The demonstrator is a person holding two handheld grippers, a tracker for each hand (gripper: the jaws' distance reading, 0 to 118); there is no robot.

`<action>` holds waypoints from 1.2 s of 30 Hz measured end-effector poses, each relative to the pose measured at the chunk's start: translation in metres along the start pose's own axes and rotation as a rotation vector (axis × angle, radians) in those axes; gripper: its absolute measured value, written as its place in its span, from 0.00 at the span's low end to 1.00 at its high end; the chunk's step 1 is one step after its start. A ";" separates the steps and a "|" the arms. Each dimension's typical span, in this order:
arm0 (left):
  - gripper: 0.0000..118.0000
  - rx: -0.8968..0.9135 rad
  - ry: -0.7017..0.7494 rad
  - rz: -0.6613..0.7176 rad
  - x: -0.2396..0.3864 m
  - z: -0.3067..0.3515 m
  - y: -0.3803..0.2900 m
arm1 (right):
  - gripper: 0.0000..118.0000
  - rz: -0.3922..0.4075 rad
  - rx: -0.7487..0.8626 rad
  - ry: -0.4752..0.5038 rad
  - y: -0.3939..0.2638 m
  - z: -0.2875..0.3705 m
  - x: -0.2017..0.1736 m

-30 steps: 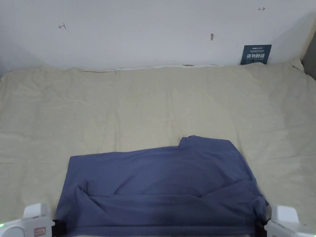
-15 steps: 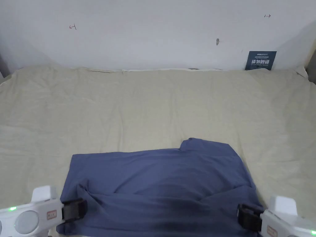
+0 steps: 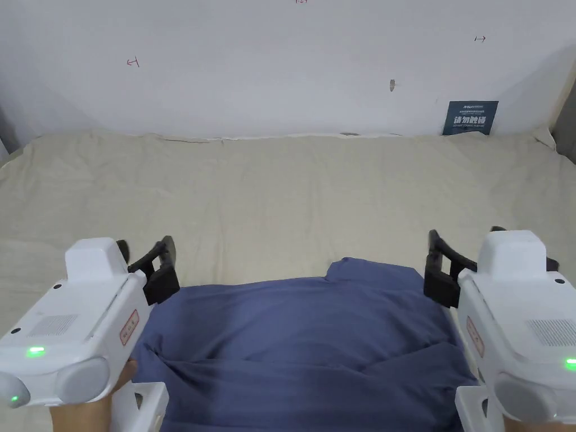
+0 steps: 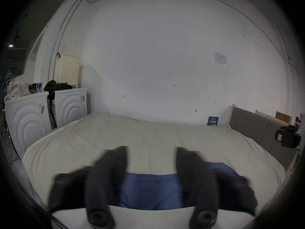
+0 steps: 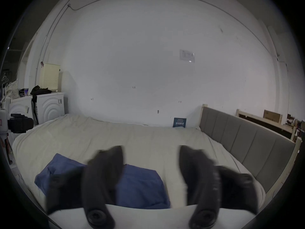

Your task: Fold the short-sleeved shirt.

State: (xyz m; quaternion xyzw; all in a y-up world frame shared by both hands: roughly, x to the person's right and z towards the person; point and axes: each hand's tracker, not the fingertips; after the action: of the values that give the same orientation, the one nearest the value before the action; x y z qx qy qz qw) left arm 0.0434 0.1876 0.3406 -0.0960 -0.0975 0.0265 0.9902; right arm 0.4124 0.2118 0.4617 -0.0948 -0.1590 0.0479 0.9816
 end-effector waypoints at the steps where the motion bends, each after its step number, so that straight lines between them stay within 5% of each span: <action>1: 0.01 -0.002 -0.005 -0.003 0.002 0.000 0.000 | 0.02 0.001 0.003 0.002 0.000 0.000 -0.001; 11: 0.00 -0.175 -0.016 0.027 -0.015 -0.040 -0.001 | 0.01 -0.030 -0.046 0.029 -0.010 -0.019 0.001; 19: 0.00 -0.586 -0.030 0.064 -0.058 -0.150 -0.032 | 0.01 -0.031 -0.109 0.024 -0.024 -0.049 0.004; 24: 0.01 -0.682 0.002 0.006 -0.089 -0.214 -0.063 | 0.01 -0.024 -0.167 0.010 -0.038 -0.075 0.004; 26: 0.14 -0.704 0.020 0.033 -0.098 -0.235 -0.070 | 0.01 -0.023 -0.190 0.007 -0.044 -0.085 0.003; 27: 0.30 -0.726 0.009 0.064 -0.104 -0.246 -0.073 | 0.01 -0.021 -0.201 0.005 -0.047 -0.090 0.002; 28: 0.62 -0.738 -0.004 0.089 -0.109 -0.252 -0.075 | 0.01 -0.014 -0.211 0.002 -0.049 -0.095 0.001; 30: 0.89 -0.773 0.022 0.089 -0.114 -0.271 -0.085 | 0.01 -0.003 -0.238 0.000 -0.055 -0.107 -0.001; 36: 0.76 -0.836 0.086 0.050 -0.117 -0.304 -0.113 | 0.01 -0.004 -0.300 0.004 -0.070 -0.138 -0.006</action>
State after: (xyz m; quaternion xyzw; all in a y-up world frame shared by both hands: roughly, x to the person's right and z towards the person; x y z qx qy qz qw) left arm -0.0077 0.0127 0.0483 -0.4927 -0.0561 0.0047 0.8684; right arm 0.4551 0.1189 0.3458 -0.2400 -0.1628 0.0213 0.9568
